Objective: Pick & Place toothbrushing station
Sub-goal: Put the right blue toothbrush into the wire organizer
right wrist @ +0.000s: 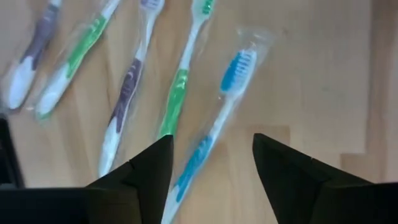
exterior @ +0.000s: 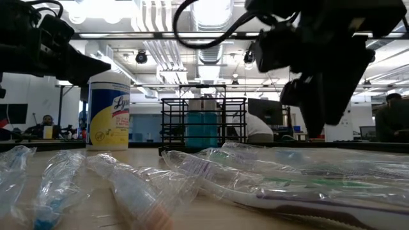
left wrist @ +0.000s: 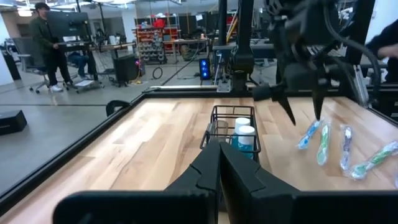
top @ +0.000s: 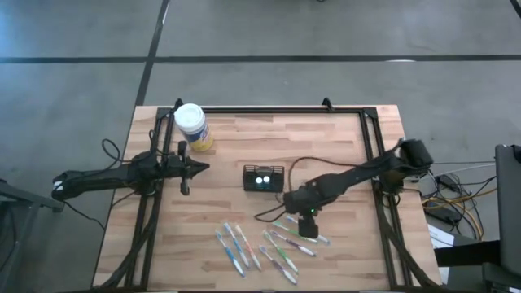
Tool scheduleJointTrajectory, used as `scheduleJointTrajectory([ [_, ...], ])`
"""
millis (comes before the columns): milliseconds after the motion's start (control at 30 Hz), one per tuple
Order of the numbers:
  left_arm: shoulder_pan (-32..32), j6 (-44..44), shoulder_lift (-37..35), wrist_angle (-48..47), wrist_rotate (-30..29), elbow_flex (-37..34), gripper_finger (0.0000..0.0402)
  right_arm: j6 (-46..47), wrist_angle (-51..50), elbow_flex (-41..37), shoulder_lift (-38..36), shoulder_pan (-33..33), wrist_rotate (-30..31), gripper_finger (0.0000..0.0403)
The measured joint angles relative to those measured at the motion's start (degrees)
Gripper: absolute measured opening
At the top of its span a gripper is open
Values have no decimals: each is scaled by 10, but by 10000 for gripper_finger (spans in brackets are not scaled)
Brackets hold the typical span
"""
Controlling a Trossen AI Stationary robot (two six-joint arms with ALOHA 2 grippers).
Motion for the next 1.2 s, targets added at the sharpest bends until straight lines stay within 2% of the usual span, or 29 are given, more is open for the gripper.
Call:
scheduleJointTrajectory([
  [267,0,0,0,3,0,0,12,-27,-27,42,69,6,9,219],
  [500,0,-2,0,3,0,0,12,-28,-28,29,67,6,60,219],
  [733,0,-2,0,2,0,0,12,-27,-26,22,80,13,69,212],
  [867,0,-1,0,2,0,0,12,-31,-29,22,79,16,89,177],
  [1200,0,-1,0,3,0,0,12,-52,-43,22,73,14,95,42],
])
